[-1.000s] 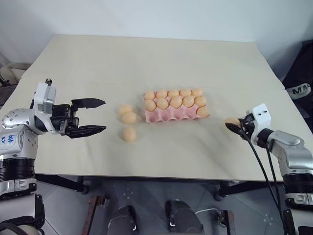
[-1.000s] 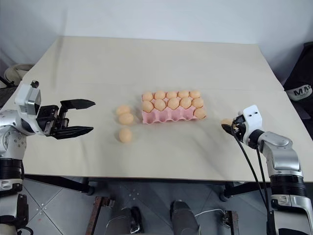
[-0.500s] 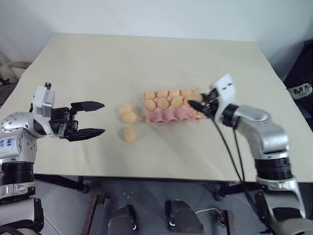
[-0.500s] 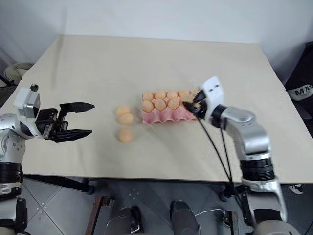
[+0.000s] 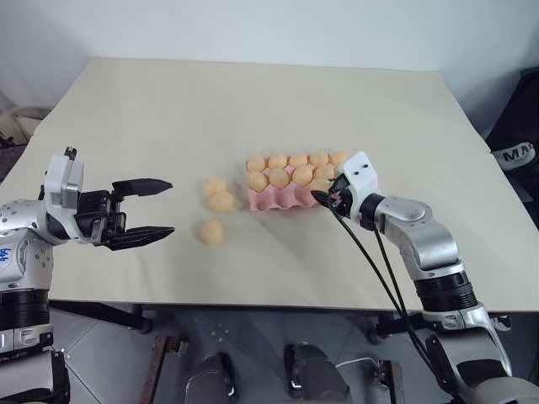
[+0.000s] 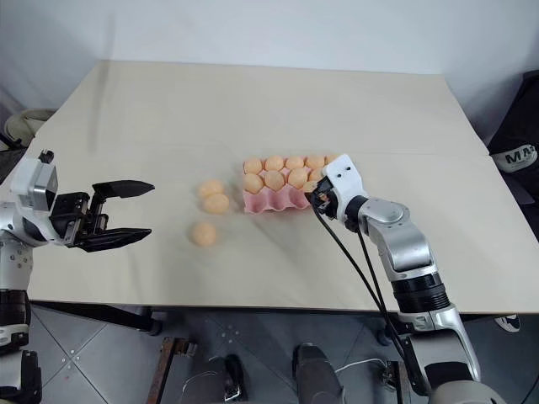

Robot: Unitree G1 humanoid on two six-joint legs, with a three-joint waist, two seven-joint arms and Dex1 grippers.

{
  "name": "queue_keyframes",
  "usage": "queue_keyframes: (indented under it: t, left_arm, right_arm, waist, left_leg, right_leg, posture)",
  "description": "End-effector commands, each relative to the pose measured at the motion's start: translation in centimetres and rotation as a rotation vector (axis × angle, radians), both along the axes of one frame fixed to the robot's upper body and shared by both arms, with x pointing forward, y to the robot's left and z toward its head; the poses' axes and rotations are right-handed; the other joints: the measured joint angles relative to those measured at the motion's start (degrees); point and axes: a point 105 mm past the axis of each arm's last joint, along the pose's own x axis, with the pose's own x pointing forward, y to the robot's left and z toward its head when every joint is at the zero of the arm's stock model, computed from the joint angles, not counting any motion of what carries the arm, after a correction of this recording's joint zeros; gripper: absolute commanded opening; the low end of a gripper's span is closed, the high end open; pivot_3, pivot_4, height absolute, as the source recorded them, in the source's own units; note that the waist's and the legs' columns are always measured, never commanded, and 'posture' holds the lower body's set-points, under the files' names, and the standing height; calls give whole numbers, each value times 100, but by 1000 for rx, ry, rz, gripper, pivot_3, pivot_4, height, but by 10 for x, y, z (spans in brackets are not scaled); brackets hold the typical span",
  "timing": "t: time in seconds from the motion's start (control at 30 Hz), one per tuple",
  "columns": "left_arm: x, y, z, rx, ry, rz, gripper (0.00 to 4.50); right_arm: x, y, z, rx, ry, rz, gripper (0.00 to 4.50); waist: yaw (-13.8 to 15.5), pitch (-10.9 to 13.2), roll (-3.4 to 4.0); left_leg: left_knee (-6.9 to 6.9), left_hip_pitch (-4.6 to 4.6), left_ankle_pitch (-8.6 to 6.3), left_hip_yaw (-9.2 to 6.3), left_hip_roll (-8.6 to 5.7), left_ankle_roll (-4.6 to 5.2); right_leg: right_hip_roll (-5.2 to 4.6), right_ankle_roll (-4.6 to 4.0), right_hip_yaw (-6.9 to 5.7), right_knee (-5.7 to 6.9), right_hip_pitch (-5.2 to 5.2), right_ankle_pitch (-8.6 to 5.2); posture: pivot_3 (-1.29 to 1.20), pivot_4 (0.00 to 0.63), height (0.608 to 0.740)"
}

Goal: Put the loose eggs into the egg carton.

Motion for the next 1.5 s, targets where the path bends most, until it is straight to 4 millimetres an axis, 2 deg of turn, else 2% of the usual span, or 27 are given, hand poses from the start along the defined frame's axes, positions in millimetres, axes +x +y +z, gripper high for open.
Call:
queue_keyframes:
  t: [0.03, 0.27, 0.43, 0.53, 0.57, 0.83, 0.97, 1.1, 1.27, 1.37, 1.5]
  left_arm:
    - [-4, 3, 13, -6, -53, 6, 4500]
    - [-3, 3, 13, -6, -59, 11, 4500]
    - [-2, 4, 13, -4, -60, 14, 4500]
    - [-2, 4, 13, -3, -59, 18, 4500]
    - [-1, 4, 12, -2, -59, 19, 4500]
    - [1, 6, 12, -2, -57, 51, 4500]
    - [0, 5, 10, -5, -56, 60, 4500]
    - [1, 5, 10, -11, -61, 72, 4500]
    - [-1, 17, 10, -34, -50, 212, 4500]
    - [-3, 23, 9, -50, -50, 295, 4500]
    - [-10, 39, 2, -88, -31, 470, 4500]
  right_arm:
    - [6, -12, 20, 0, -74, -35, 1729]
    - [8, -18, 15, -14, -68, -41, 1729]
    - [1, -14, 20, -12, -66, 14, 3165]
    - [-3, -11, 23, -10, -67, 41, 4277]
    - [-4, -11, 24, -10, -67, 46, 4462]
    - [-14, -21, 44, -22, -100, 111, 4462]
    - [-8, -36, 39, -74, -92, 85, 4462]
    - [-9, -36, 38, -73, -98, 97, 4462]
    - [-60, -40, 68, 59, -150, 336, 4462]
    - [-79, -48, 71, 67, -137, 406, 4462]
    - [-99, -77, 66, 26, -91, 457, 4462]
  waist:
    - [0, 0, 0]
    - [-2, 0, 0]
    - [3, 1, 1]
    - [1, 1, 1]
    - [2, 0, 1]
    - [10, 1, 1]
    - [1, 1, 1]
    - [-4, 2, 4]
    - [32, 5, 8]
    - [41, 5, 8]
    - [29, 5, 7]
  left_leg:
    - [0, 0, 0, 0, -1, 0]
    - [-5, 0, -1, 1, 0, 0]
    - [-4, -1, -1, 1, 0, -1]
    - [-4, 0, -1, 1, 0, 0]
    - [-4, 0, -1, 1, 0, 0]
    - [-6, -1, -2, 1, -2, 1]
    - [-7, 0, -2, 1, 0, 1]
    - [-6, 0, -2, 1, 0, 1]
    - [-22, -3, -6, 0, 0, -3]
    - [-37, -1, -10, 0, -1, -2]
    - [-36, 10, -15, -1, -3, 10]
  right_leg:
    - [-1, 0, 0, 0, 0, 0]
    - [0, 0, 1, -4, -2, 0]
    - [-1, 0, 1, -3, -2, 0]
    - [-1, 0, 2, -3, -2, 0]
    - [-1, 0, 2, -3, -2, 0]
    - [-4, -1, 1, -7, -2, 0]
    - [-3, -1, 1, -8, -1, 0]
    - [-3, -1, 2, -7, -3, -1]
    - [-3, -1, 2, -19, -4, -1]
    - [-3, 0, -2, -38, 2, -2]
    - [-10, 0, -4, -44, 16, -2]
  posture:
    - [0, 150, 740]
    - [0, 150, 740]
    - [0, 150, 740]
    - [0, 150, 740]
    - [0, 150, 740]
    - [0, 150, 740]
    - [0, 150, 740]
    - [0, 150, 740]
    - [0, 150, 740]
    - [0, 150, 740]
    - [0, 150, 740]
